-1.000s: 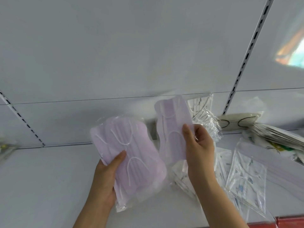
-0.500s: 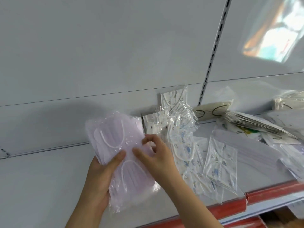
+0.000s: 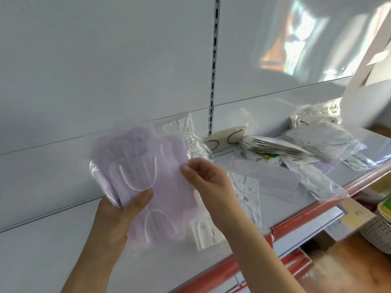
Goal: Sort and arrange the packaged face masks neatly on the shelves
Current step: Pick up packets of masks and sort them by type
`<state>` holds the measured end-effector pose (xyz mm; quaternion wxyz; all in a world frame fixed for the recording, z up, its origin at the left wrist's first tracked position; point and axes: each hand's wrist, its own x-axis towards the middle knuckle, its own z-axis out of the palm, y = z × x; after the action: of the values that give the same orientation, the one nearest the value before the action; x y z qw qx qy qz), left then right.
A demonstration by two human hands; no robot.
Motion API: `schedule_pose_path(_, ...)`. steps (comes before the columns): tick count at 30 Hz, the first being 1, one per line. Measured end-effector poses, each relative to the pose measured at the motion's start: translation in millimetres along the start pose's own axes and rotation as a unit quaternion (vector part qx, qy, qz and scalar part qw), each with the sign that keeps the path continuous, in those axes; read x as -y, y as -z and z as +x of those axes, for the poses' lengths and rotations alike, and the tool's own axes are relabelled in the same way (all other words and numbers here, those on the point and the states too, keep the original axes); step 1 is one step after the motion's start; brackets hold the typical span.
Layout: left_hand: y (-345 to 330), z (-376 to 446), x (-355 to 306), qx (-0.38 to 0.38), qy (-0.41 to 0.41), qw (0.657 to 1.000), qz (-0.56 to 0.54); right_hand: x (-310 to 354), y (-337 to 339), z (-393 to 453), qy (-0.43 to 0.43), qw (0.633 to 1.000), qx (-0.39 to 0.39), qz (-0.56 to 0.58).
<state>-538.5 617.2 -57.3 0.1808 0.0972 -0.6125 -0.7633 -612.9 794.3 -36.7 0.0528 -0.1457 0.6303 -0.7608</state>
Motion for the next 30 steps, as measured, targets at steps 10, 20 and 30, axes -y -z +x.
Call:
schedule_pose_path(10, -14.0, 2.8, 8.7, -0.06, 0.096, 0.992, -0.057, -0.6, 29.6, 9.3, 0.116, 0.956, -0.236, -0.132)
schedule_pose_path(20, -28.4, -2.9, 2.5, -0.073, 0.147, 0.985, -0.045, -2.1, -2.3, 5.9, 0.094, 0.972, -0.156, -0.148)
schedule_pose_path(30, -69.1, 0.3, -3.5, 0.029, 0.178, 0.98, -0.08, -1.7, 7.6, 16.2, 0.157, 0.91, -0.148, -0.354)
